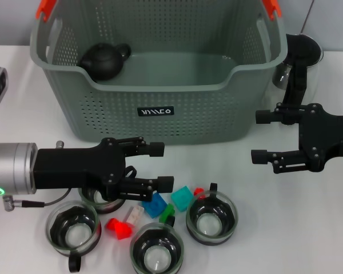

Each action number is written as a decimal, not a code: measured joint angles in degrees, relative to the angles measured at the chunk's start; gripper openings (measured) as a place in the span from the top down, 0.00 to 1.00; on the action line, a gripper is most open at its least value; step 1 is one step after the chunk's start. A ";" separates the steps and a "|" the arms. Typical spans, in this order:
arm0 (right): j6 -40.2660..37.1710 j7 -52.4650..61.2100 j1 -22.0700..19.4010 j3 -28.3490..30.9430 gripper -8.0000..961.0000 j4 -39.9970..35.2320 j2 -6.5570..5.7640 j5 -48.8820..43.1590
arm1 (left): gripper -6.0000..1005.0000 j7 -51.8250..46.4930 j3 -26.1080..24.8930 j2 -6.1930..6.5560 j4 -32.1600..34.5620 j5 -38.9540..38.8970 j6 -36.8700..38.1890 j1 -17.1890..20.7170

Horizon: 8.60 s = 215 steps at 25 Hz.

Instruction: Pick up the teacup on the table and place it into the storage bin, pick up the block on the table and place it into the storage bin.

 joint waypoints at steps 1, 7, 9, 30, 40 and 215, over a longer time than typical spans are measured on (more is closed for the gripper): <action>0.02 0.00 -0.01 0.00 0.07 0.00 0.00 0.00 | 0.13 0.00 0.00 0.00 -0.02 0.00 0.00 0.03; 0.05 0.00 -0.05 0.00 0.07 0.03 0.00 0.00 | 0.13 0.00 0.00 0.00 -0.05 0.00 0.02 0.24; 0.05 0.00 -0.05 0.00 0.07 0.06 0.00 0.00 | 0.13 0.00 0.00 0.00 -0.05 0.00 0.08 0.25; -0.32 3.05 0.92 -1.97 0.07 -0.42 -0.74 -0.33 | 0.13 -0.21 0.17 0.48 0.13 1.18 0.75 0.19; -0.77 8.56 3.39 -7.05 0.07 -0.87 -2.12 -0.40 | 0.13 -0.35 0.11 0.70 0.52 3.84 2.58 0.02; 42.64 60.04 38.05 -24.60 0.93 5.89 -1.78 -26.10 | 0.13 2.92 -0.71 0.61 0.91 8.53 2.21 -0.05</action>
